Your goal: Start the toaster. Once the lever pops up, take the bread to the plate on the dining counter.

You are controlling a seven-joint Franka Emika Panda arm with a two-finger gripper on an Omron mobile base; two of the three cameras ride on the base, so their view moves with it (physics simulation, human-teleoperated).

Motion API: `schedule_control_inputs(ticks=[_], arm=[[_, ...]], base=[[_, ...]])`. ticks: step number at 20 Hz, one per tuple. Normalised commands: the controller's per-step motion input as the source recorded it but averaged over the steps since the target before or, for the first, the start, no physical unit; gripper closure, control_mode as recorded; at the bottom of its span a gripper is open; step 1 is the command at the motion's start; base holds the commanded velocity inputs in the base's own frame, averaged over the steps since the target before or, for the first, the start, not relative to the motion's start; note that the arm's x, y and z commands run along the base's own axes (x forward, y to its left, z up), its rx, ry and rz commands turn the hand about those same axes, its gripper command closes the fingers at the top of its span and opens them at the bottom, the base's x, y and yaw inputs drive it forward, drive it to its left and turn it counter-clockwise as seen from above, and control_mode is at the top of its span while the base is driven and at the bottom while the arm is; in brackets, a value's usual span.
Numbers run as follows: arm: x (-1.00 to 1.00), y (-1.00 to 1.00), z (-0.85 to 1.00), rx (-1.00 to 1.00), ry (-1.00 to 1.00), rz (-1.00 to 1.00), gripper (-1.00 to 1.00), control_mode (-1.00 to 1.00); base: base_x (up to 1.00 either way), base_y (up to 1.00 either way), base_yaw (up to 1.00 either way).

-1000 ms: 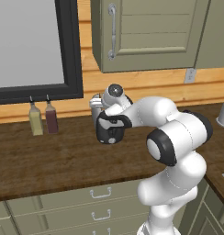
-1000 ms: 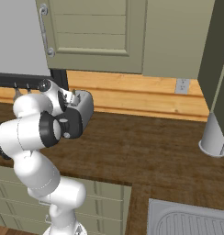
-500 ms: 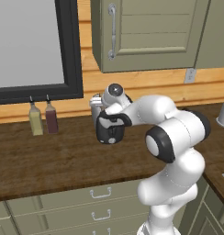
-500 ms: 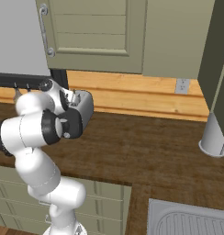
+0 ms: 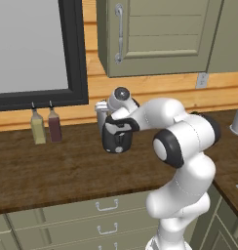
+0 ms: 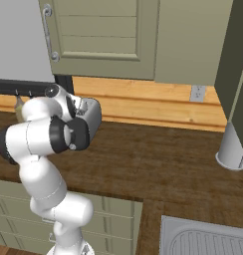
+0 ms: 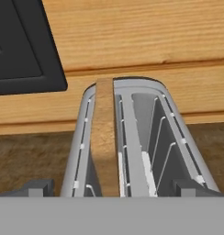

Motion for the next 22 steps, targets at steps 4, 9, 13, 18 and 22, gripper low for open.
schedule_control_inputs(ticks=[4,9,13,18,22], arm=[[0.12,0.03,0.0,0.0,0.0,0.0,-1.0,-1.0],[0.11,0.01,0.0,0.0,0.0,0.0,-1.0,-1.0],[0.11,0.03,0.0,0.0,0.0,0.0,-1.0,-1.0],[0.04,0.03,0.0,0.0,0.0,0.0,-1.0,-1.0],[0.03,0.04,0.0,0.0,0.0,0.0,-1.0,-1.0]], base=[[0.0,0.0,0.0],[0.0,0.0,0.0],[0.0,0.0,0.0],[0.0,0.0,0.0],[0.0,0.0,0.0]])
